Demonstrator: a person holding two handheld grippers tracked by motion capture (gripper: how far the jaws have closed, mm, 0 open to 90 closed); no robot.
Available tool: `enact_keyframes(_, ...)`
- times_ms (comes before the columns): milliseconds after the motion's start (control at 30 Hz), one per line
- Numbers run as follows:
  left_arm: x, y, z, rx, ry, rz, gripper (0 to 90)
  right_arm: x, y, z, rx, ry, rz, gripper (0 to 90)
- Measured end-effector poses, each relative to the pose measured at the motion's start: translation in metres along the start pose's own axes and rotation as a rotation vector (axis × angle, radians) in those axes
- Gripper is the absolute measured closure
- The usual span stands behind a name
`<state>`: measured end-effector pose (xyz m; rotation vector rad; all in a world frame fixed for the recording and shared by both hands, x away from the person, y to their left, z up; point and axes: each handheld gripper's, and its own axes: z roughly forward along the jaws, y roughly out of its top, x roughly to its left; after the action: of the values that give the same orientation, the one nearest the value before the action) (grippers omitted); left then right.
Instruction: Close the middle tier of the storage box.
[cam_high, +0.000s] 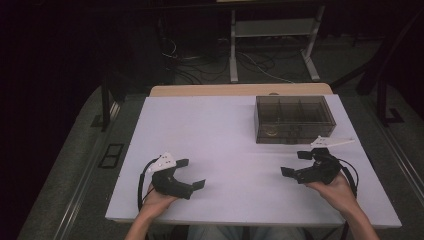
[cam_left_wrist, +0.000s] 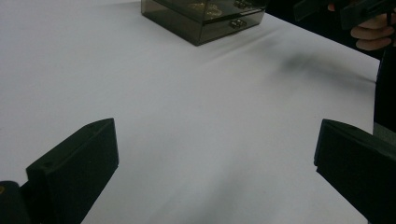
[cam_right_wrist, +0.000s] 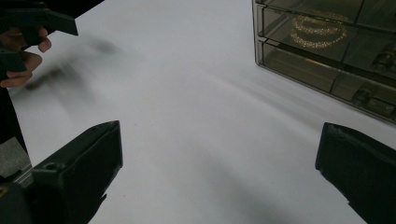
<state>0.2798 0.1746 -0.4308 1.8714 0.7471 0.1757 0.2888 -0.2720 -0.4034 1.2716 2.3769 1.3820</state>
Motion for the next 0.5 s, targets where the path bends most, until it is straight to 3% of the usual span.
enact_keyframes(500,0.001,-0.001,0.002,0.018,-0.003,-0.006,0.0,0.011,-0.036,-0.005,-0.055,-0.022,-0.015,0.1)
